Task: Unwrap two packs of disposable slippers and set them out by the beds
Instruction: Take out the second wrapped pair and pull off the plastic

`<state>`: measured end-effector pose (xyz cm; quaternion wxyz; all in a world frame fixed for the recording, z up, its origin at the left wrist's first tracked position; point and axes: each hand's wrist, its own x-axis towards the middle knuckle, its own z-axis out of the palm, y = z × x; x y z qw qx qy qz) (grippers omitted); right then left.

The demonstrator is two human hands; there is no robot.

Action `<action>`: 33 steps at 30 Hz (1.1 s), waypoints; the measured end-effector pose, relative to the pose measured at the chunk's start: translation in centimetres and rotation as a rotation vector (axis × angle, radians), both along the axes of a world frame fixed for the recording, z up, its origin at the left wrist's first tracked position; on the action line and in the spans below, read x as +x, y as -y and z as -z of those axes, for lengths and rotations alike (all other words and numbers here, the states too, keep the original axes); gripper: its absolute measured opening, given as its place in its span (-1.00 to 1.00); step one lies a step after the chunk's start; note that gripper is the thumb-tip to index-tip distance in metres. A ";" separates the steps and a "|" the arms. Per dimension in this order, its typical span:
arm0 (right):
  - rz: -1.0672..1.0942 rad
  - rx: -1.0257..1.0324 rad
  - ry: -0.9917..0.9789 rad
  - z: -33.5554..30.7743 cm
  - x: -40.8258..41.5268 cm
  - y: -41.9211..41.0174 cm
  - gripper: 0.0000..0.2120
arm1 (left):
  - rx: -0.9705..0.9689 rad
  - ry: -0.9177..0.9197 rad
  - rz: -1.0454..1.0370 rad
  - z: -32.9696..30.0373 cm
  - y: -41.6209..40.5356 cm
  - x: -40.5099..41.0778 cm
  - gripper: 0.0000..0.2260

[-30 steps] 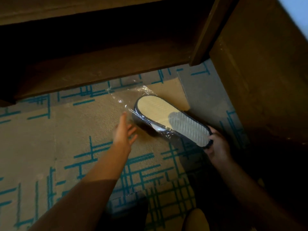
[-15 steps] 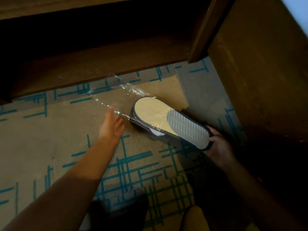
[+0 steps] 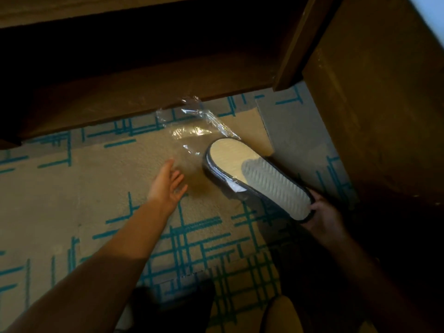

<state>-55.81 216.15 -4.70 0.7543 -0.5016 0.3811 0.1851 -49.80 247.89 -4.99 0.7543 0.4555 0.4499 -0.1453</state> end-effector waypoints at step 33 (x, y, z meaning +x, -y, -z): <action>0.179 0.177 0.062 -1.3 3.0 -2.9 -0.36 | 1.359 0.201 1.276 0.5 -1.7 -5.0 -0.43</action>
